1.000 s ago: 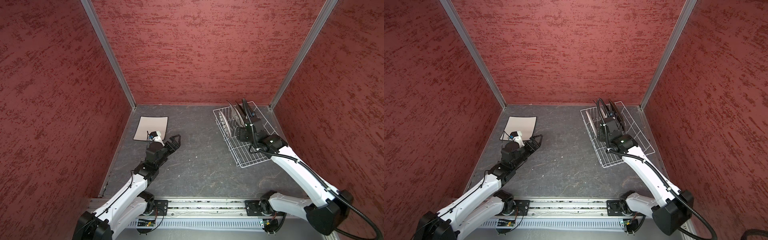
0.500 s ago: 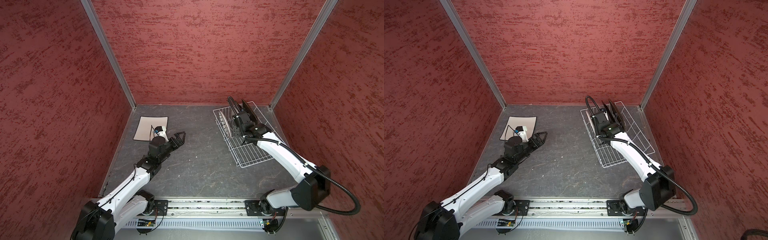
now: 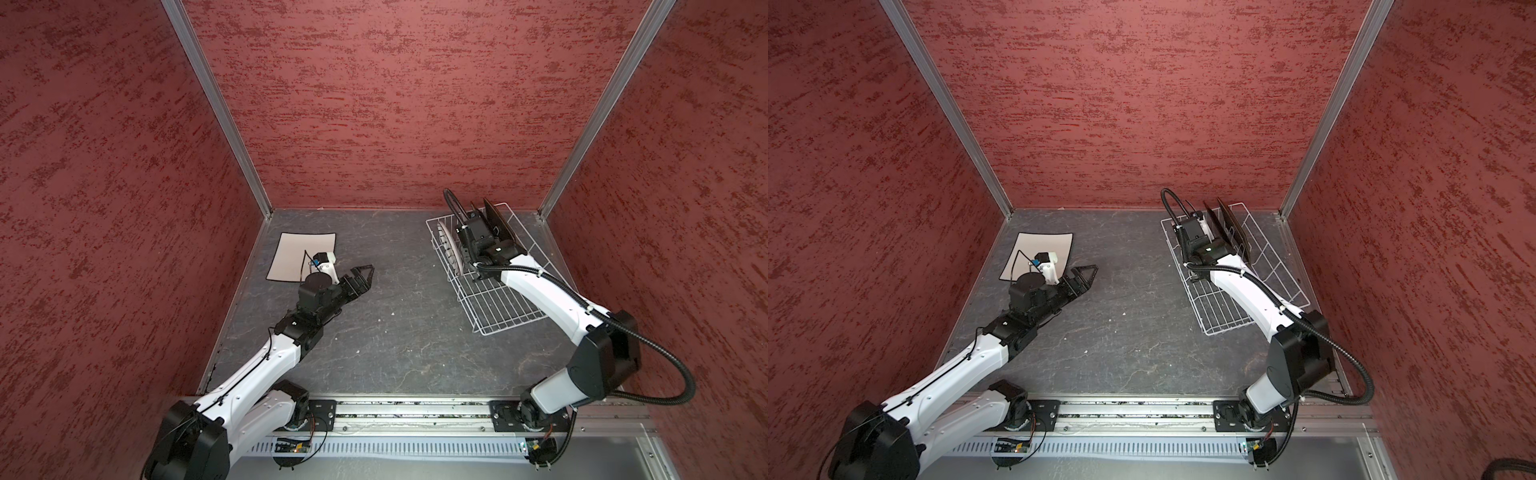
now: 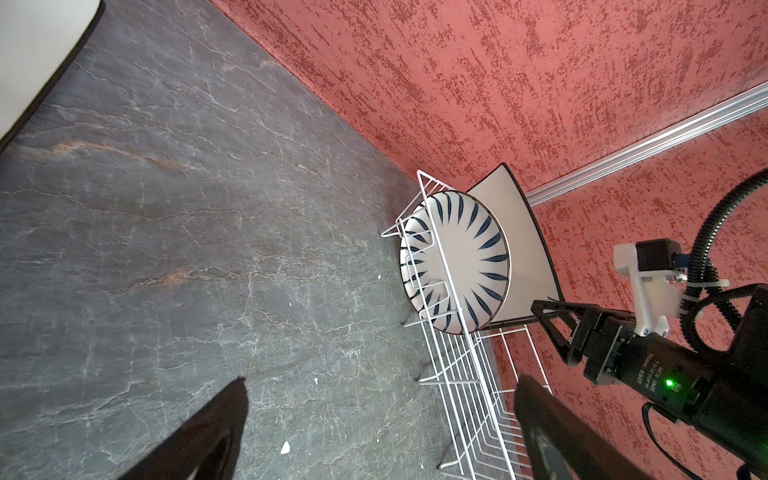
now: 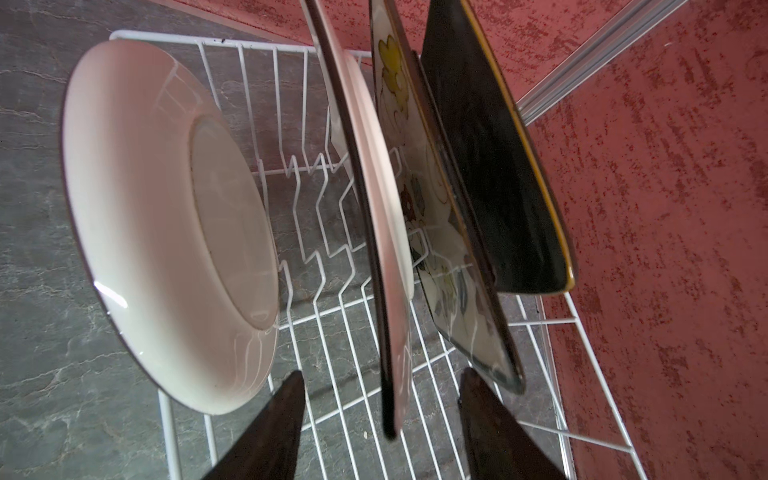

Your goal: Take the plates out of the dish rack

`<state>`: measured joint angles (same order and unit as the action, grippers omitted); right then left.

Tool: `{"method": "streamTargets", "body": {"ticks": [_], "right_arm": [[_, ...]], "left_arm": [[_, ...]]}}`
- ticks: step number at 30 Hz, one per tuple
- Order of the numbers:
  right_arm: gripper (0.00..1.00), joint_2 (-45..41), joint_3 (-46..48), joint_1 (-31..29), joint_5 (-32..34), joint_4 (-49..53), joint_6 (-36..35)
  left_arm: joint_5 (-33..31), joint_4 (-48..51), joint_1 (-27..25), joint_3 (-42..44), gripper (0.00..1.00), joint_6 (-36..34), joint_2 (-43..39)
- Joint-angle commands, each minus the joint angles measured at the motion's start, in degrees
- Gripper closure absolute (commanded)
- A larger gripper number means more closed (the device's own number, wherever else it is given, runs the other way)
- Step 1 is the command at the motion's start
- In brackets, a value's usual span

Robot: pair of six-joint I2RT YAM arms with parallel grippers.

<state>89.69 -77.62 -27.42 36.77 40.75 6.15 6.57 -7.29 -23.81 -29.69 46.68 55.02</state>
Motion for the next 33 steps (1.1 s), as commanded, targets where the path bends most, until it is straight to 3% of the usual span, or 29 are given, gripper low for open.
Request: {"method": "streamTargets", "body": {"ticks": [1, 21, 33], "right_arm": [[0.43, 0.35, -1.16, -0.09, 4.17, -3.74, -3.39], [0.67, 4.26, -1.03, 0.00, 7.59, -7.89, -7.51], [0.73, 5.41, -0.17, 0.00, 8.82, -9.46, -9.41]], "left_arm": [[0.18, 0.61, -0.27, -1.56, 0.00, -0.71, -1.50], [2.48, -2.38, -0.18, -1.24, 0.00, -0.26, 0.04], [2.95, 0.33, 0.08, 0.02, 0.00, -0.09, -2.63]]}}
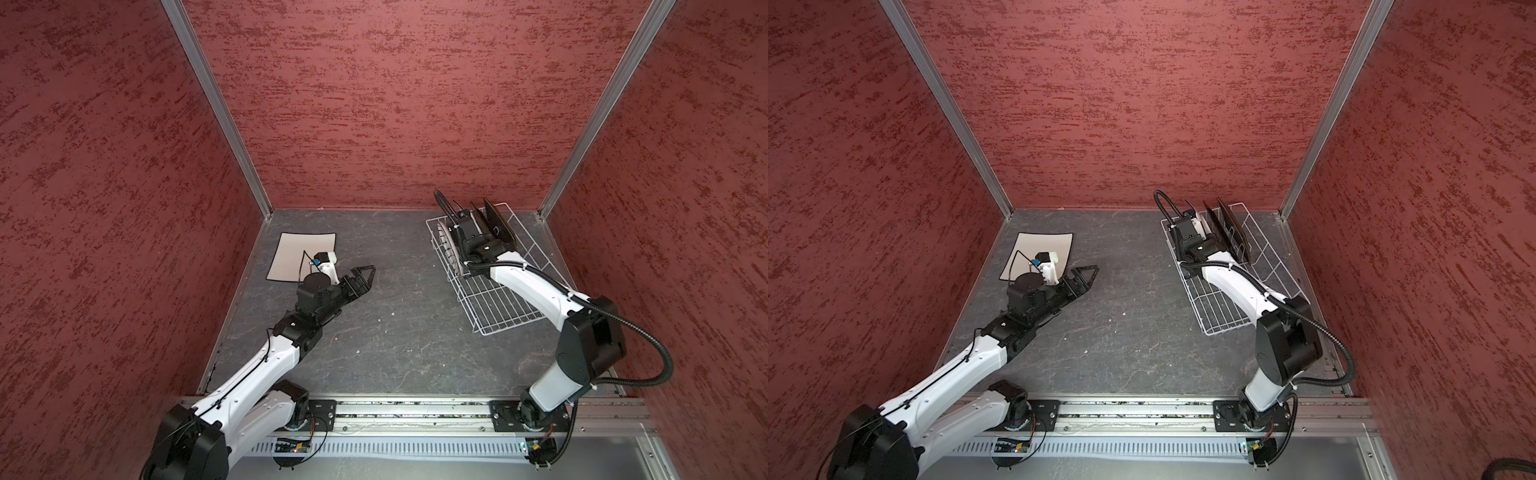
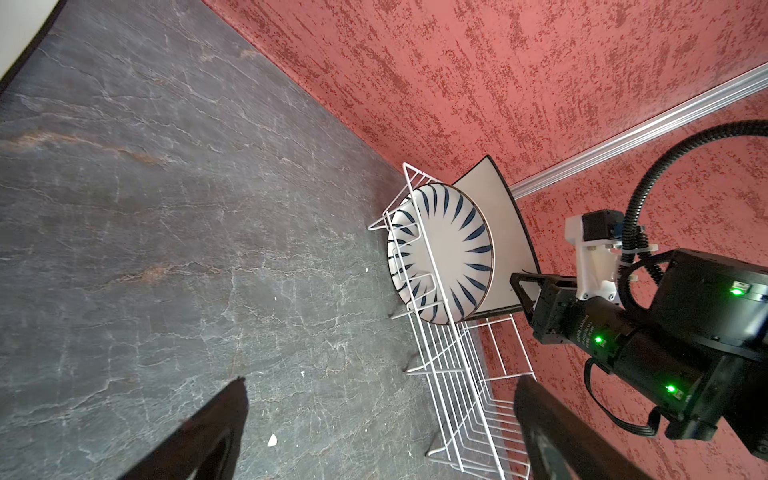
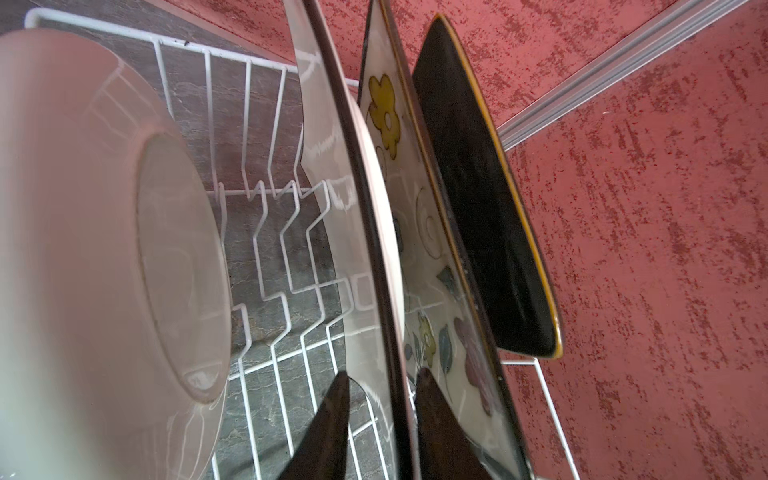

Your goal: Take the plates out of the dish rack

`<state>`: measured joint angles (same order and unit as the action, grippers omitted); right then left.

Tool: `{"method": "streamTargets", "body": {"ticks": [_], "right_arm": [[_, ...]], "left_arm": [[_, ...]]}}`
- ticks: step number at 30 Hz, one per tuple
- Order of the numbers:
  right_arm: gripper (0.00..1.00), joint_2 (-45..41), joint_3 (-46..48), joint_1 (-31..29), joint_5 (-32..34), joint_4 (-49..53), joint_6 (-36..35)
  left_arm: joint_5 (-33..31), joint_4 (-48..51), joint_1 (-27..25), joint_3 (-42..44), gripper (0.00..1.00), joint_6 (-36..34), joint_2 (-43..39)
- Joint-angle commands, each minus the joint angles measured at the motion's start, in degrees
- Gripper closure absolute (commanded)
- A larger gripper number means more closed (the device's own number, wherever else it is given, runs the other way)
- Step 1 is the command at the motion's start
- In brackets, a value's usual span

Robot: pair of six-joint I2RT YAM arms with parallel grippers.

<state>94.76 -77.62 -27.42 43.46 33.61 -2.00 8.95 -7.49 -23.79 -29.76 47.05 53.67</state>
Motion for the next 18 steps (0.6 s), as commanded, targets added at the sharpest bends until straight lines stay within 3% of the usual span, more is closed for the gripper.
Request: {"method": "streamTargets", "body": {"ticks": [1, 18], "right_arm": [[0.73, 0.34, 0.13, 0.00, 2.52, -2.76, -1.62], [0.76, 2.01, 1.20, 0.00, 5.58, -5.26, -3.51]], "left_arm": [[0.49, 0.78, 0.15, 0.22, 0.00, -0.41, -1.54], [0.45, 0.46, 1.10, 0.86, 0.00, -0.05, -1.07]]}}
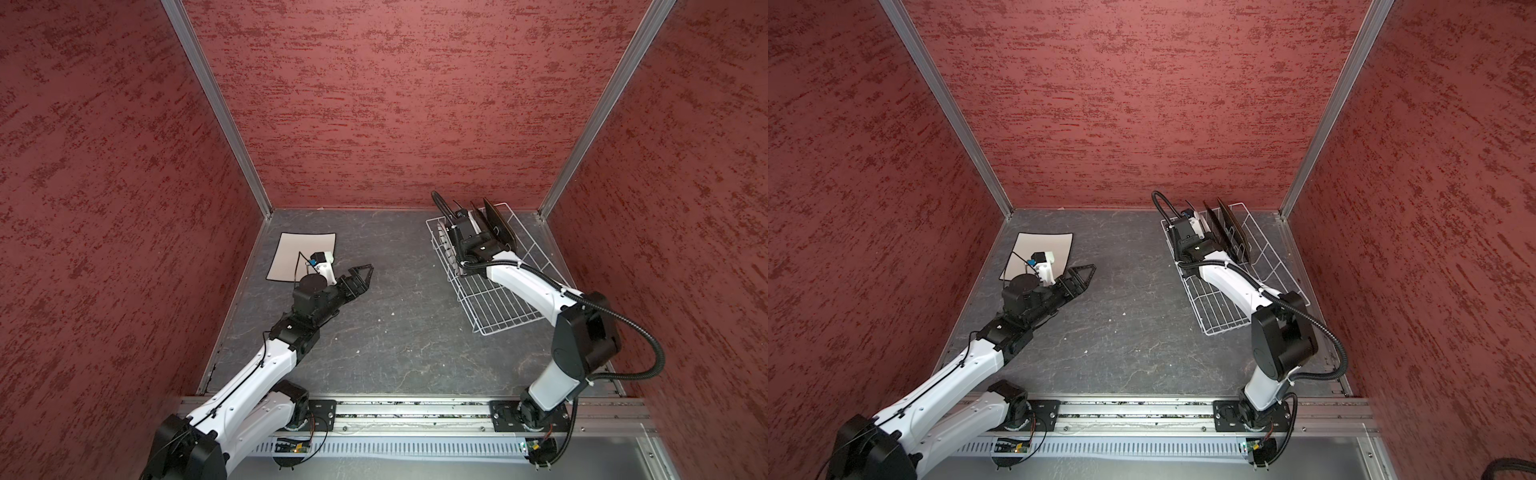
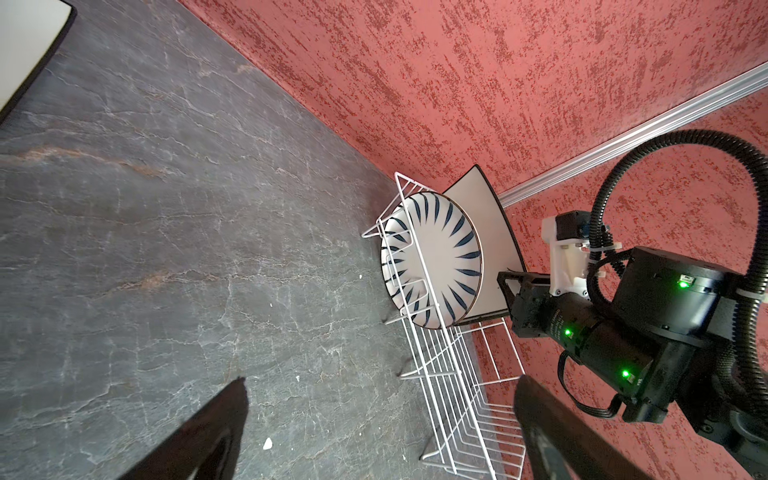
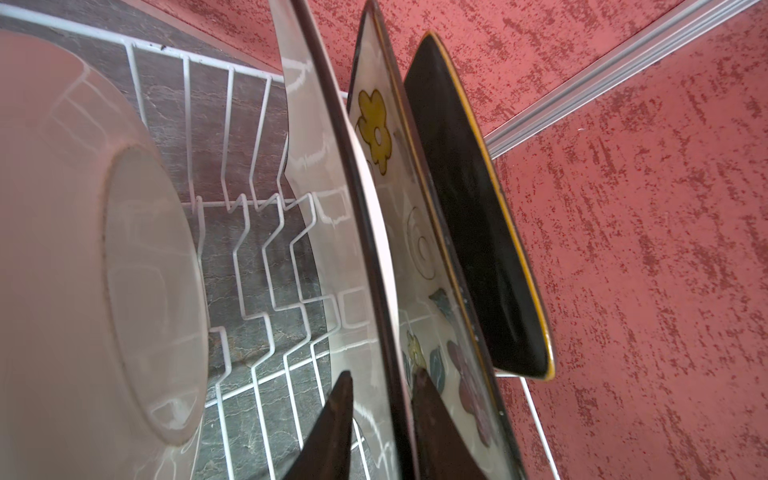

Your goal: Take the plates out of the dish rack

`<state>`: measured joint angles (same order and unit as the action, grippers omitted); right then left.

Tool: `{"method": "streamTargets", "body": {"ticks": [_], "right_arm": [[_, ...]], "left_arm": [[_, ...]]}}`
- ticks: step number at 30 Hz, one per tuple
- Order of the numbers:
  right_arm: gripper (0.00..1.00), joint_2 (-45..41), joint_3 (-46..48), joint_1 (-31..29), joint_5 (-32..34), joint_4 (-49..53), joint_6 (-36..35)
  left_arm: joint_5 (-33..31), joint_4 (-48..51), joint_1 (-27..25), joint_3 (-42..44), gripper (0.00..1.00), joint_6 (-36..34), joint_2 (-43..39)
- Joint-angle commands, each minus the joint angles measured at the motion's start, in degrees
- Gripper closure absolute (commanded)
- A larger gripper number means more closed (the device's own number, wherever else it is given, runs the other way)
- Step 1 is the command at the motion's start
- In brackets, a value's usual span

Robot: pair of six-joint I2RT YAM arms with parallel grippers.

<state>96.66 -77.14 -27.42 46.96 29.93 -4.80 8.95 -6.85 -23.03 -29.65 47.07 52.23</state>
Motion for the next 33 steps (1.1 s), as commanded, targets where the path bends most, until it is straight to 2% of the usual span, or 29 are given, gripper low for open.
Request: {"method": "streamTargets", "body": {"ticks": [1, 22, 33], "right_arm": [[0.77, 0.15, 0.68, 0.00, 2.08, -1.55, -0.74], [1.00, 2.23, -0.01, 0.00, 2.70, 0.92, -2.22], [1.00, 2.05, -0.63, 0.00, 4.51, -0.09, -3.13]], "left_arm": [[0.52, -0.33, 0.30, 0.90, 0.00, 0.00, 0.44], [0.98, -1.70, 0.70, 1.53, 0.00, 0.92, 2.36], [1.21, -2.55, 0.70, 1.79, 0.00, 1.27, 2.88]]}}
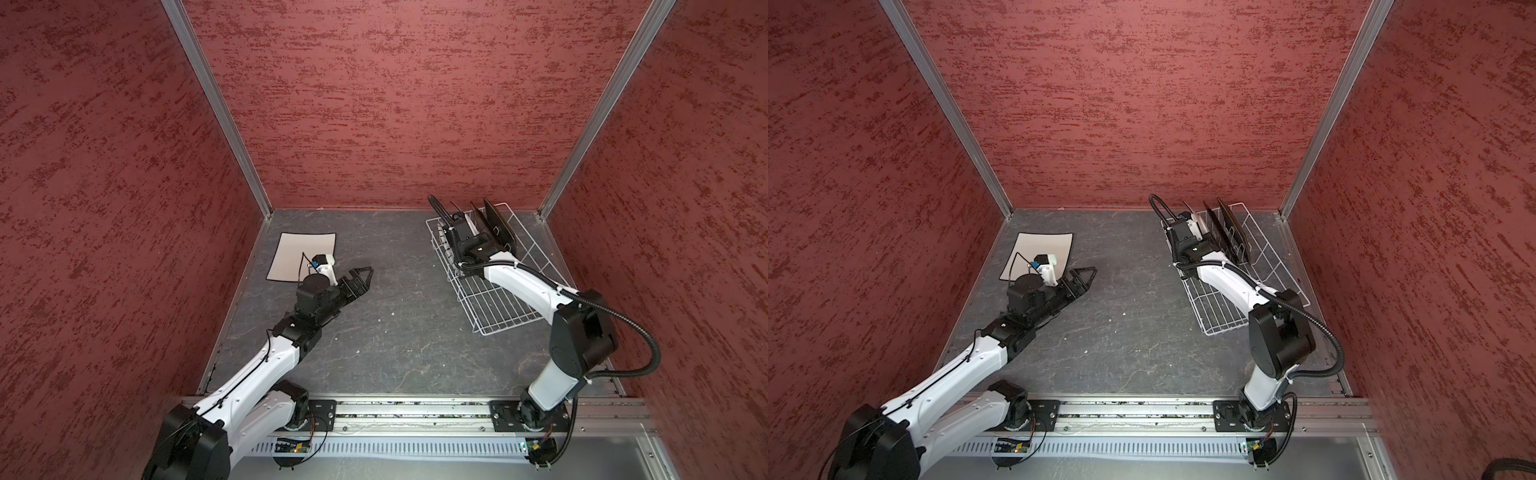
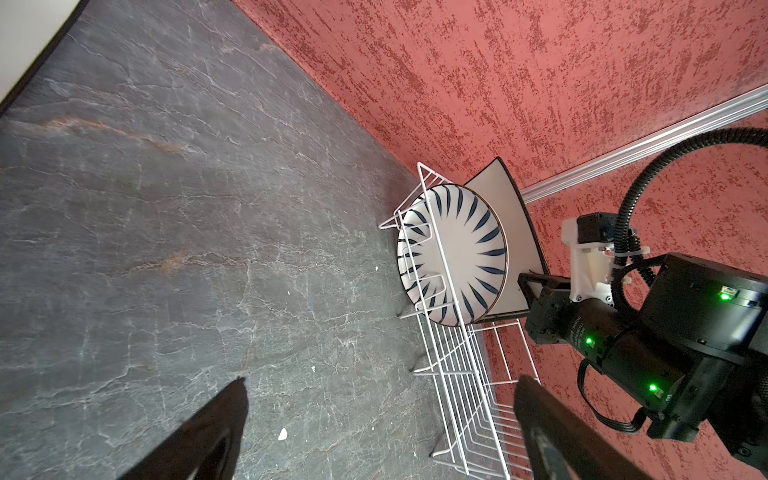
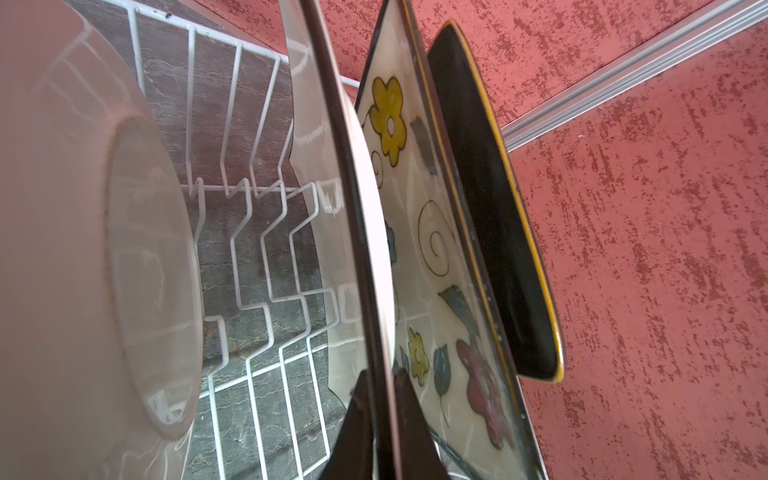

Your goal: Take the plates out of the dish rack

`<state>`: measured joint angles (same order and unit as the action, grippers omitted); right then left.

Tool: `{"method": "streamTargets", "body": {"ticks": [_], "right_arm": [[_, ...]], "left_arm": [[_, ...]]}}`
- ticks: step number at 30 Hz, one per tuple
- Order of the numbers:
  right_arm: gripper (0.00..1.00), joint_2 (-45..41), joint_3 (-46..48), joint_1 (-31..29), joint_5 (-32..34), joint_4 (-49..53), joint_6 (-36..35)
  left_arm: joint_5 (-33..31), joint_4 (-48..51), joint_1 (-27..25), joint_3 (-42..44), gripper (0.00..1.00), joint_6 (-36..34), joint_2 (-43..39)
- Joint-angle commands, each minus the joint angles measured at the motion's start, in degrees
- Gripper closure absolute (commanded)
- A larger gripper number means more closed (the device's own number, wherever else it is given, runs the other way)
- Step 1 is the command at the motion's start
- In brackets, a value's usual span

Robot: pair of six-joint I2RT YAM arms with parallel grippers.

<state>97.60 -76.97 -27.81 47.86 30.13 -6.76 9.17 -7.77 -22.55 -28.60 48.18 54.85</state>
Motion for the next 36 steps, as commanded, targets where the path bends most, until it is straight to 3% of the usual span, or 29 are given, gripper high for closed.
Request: {"method": "streamTargets", "body": {"ticks": [1, 11, 20, 36], "right_arm": [[1.00, 0.84, -1.07, 0.39, 3.93, -0.48, -1.30], [1.00, -4.09, 0.05, 0.00, 5.97, -6.79, -3.45], [1.00, -14.01, 9.99, -0.83, 1.89, -23.33, -6.68], [1.00, -18.99, 10.78, -2.20, 1.80, -26.64, -9.97]], "left_arm": [[0.95, -1.65, 0.22, 0.74, 0.00, 0.16, 0.26], [-0.06, -1.99, -0.22, 1.28, 0.00, 1.55, 0.58], [0.09, -1.55, -1.01, 0.54, 0.00, 1.71, 0.32], [-0.28, -1.13, -1.80, -0.50, 0.00, 1.68, 0.15]]}}
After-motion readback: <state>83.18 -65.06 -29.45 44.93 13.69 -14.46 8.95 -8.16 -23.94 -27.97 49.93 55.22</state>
